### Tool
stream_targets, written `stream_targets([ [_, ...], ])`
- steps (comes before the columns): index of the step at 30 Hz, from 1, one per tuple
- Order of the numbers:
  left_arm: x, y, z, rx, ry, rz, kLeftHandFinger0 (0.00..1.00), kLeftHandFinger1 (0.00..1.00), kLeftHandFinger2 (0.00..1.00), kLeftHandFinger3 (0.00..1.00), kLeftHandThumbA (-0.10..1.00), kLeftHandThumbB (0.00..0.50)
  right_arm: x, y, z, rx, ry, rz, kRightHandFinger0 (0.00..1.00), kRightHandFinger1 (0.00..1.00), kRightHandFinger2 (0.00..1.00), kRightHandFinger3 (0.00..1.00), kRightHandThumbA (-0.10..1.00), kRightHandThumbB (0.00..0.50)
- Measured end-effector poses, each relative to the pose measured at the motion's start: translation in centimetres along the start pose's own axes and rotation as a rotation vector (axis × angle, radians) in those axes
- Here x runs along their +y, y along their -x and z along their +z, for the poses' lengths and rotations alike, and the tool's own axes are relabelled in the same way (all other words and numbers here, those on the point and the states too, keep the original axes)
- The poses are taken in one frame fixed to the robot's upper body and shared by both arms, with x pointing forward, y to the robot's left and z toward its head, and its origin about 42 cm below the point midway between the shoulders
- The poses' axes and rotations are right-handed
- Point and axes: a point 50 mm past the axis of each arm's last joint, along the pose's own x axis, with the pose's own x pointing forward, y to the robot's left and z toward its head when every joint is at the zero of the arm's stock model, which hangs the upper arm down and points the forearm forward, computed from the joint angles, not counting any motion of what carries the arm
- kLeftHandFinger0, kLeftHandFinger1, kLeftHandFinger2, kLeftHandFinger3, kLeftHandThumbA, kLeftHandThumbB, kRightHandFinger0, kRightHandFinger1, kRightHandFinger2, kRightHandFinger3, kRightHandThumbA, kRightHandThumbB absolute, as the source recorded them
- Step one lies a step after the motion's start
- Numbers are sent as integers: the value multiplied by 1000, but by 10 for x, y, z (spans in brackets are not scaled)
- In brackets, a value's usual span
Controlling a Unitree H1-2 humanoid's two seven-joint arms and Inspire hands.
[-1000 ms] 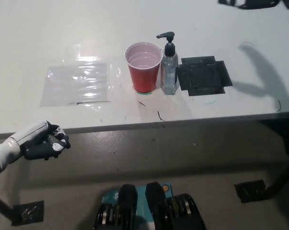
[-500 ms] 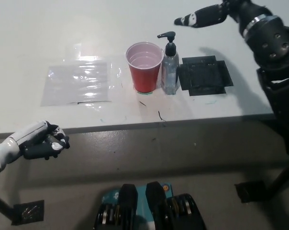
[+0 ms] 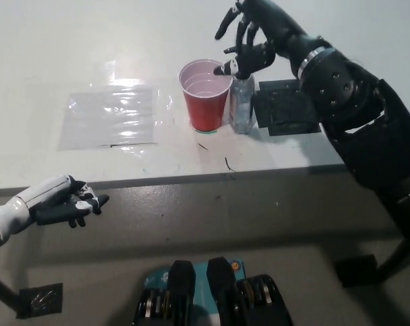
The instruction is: The robot uses its right hand to press the hand soap kept in the middle of the table to get liquid hand soap out
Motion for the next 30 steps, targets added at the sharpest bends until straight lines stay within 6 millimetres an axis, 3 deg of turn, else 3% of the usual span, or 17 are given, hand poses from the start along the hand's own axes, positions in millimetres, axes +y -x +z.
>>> stream_targets([
  [1, 0, 0, 1, -1, -3, -2, 486, 436, 555, 651, 662, 63, 2, -1, -4, 4, 11, 8, 410, 524, 537, 1000, 1000, 312],
  [3, 2, -1, 2, -4, -7, -1, 468, 418, 534, 635, 695, 93, 7, -2, -13, 19, 26, 25, 509, 636, 602, 1000, 1000, 317],
  [4, 3, -1, 3, -6, -9, 0, 442, 400, 523, 621, 725, 98, 9, -2, -17, 22, 35, 33, 821, 964, 901, 1000, 1000, 301],
  [6, 3, -2, 5, -8, -11, -2, 423, 384, 508, 607, 732, 93, 11, -1, -22, 22, 46, 44, 825, 864, 785, 1000, 1000, 303],
  [7, 3, -2, 5, -9, -12, -6, 422, 387, 511, 613, 739, 102, 12, 0, -24, 17, 52, 50, 1000, 1000, 1000, 1000, 1000, 257],
  [8, 3, -3, 5, -8, -14, -8, 421, 387, 508, 615, 741, 102, 11, 0, -25, 13, 56, 53, 1000, 1000, 1000, 1000, 1000, 276],
  [10, 3, -3, 5, -7, -16, -11, 434, 399, 515, 619, 749, 108, 10, 1, -28, 8, 65, 57, 741, 713, 679, 1000, 1000, 293],
  [14, 3, -4, 6, -5, -24, -10, 435, 392, 499, 614, 758, 110, 6, 3, -31, -6, 91, 54, 690, 683, 666, 1000, 1000, 287],
  [15, 3, -4, 6, -5, -25, -10, 426, 383, 496, 597, 765, 124, 5, 3, -31, -8, 95, 54, 620, 682, 738, 1000, 1000, 308],
  [16, 3, -4, 6, -5, -25, -10, 428, 385, 498, 596, 769, 127, 5, 3, -31, -10, 99, 53, 773, 786, 762, 1000, 1000, 299],
  [17, 3, -4, 6, -5, -25, -10, 428, 385, 497, 597, 771, 131, 5, 3, -31, -13, 102, 53, 815, 767, 720, 1000, 1000, 312],
  [19, 3, -4, 6, -5, -25, -10, 422, 380, 495, 596, 775, 127, 5, 3, -31, -17, 110, 54, 723, 652, 614, 1000, 1000, 333],
  [20, 3, -4, 6, -5, -25, -10, 416, 376, 498, 610, 790, 129, 4, 3, -31, -19, 113, 54, 598, 523, 523, 1000, 1000, 326],
  [21, 3, -4, 6, -5, -25, -10, 411, 372, 488, 602, 777, 121, 4, 3, -31, -21, 117, 54, 226, 207, 243, 1000, 1000, 318],
  [22, 3, -4, 6, -5, -26, -10, 409, 370, 485, 601, 766, 114, 4, 2, -30, -23, 119, 54, 44, 113, 138, 1000, 1000, 326],
  [26, 4, -4, 6, -5, -25, -11, 450, 404, 519, 607, 760, 121, -1, -1, -22, -36, 132, 57, 22, 291, 506, 1000, 1000, 332],
  [30, 4, -4, 7, -7, -26, -19, 454, 411, 524, 622, 733, 113, -11, -6, -9, -63, 151, 49, 11, 303, 489, 1000, 1000, 362],
])
